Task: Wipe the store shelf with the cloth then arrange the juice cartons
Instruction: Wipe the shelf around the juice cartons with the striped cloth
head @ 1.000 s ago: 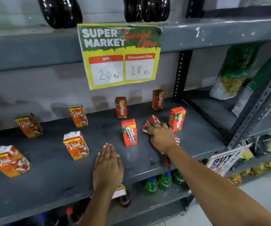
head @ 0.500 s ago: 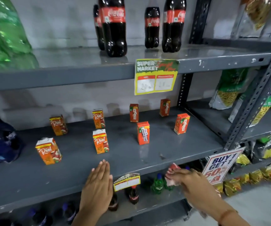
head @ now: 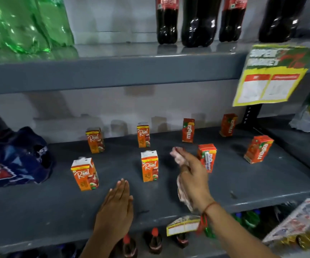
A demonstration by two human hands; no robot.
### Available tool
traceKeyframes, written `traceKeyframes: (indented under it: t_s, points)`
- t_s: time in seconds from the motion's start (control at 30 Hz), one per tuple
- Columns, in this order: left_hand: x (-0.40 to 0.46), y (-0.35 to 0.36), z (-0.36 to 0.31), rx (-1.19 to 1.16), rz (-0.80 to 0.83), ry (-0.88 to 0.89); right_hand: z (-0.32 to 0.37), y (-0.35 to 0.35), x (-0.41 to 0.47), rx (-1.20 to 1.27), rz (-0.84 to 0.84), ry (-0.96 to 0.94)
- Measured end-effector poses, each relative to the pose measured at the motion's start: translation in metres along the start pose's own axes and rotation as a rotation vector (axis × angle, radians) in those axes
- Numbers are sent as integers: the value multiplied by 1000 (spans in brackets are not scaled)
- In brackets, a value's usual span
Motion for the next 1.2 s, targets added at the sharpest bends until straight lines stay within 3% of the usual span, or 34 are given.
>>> traceKeyframes:
  t_s: [0.13,0.23,0.3,0.43,0.53,0.67,0.97,1.2]
  points:
    - [12,2,3,-8,-47,23,-5,35,61,-126,24,-2]
    - [15,2,1,20,-75,5,-4,64,107,-504,46,-82]
    - [16,1,2,1,21,-56,-11,78,132,-694,47,-66]
    - [21,2,3,56,69,-64,-40,101,162,-859,173,66]
    - [21,4,3,86,96,-76,-42,117,169,-996,276,43]
    - [17,0,5,23,44,-101,-32,118,161,-974,275,-46]
    - [10,1,2,20,-45,-30,-37,102,116,-1054,392,-39]
    - [3,4,1,-22,-5,-5,-22,68,56,-897,277,18]
Point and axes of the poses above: each hand's wrist, its own x-axis towards the middle knuckle, its own y-axis out of the palm, z = x × y, the point moved 10 cm from there along x, towards the middle knuckle, and after that the axes turned 3 degrees about y, right-handed, at the moved point
